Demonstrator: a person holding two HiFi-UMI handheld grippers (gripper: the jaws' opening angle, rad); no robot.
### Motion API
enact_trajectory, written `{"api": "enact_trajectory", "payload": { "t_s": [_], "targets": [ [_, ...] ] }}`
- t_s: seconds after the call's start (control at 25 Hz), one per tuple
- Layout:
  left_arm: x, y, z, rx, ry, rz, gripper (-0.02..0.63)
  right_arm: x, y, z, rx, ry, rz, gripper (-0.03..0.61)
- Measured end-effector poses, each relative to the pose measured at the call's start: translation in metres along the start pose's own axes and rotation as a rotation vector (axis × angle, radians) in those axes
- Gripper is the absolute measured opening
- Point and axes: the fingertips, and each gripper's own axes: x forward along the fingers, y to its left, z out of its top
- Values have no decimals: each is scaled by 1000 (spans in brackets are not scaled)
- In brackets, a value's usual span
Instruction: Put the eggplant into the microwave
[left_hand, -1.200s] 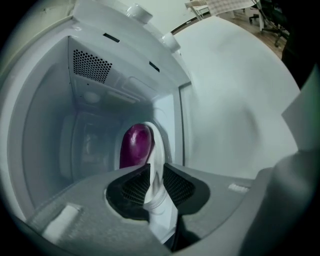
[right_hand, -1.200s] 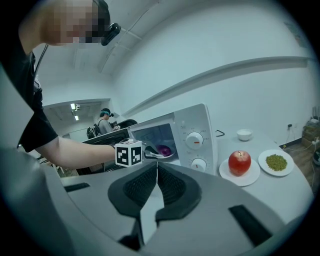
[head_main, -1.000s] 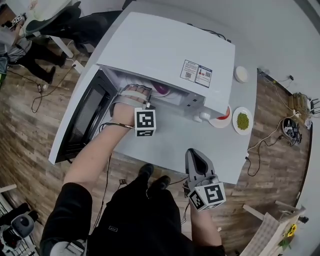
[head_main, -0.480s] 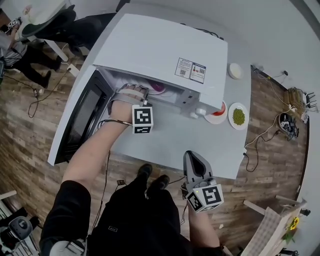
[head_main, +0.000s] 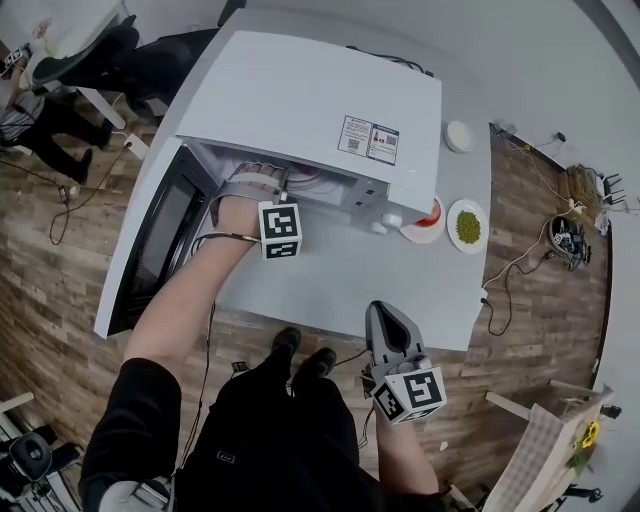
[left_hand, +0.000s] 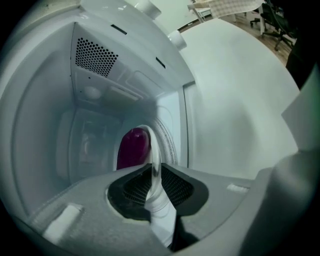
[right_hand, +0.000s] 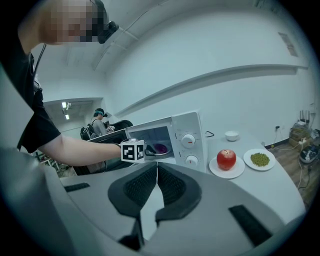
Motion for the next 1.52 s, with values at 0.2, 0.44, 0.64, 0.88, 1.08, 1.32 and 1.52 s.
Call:
{"api": "enact_trajectory", "payload": {
  "t_s": [0.2,0.44,0.64,0.88,1.08,1.32,1.52],
  "targets": [
    [-3,-2,-4,-15,-3,8,83,-2,4,6,-7,-7,-9,18],
    [-21,-3,-8,-44,-26,24,84,-12,18,13,-22,-9,-26,18],
    [-45,-7,-2,-76,-77,37,83,-25,29,20,-33,-23,-29,18],
    [-86,-10,10,-171,-131,33,49,-44,35,24,-25,-26,-30,18],
    [-127,-14,20,-263,-171,33,24,-56,40,35,-35,-45,-1,18],
    [-185,-29,33,-375,-189,25,9,-80,50,47,-69,-76,73,18],
    [-242,-43,57,-567,-252,-3,9,-119,51,48,-79,-104,116,18]
  ]
}}
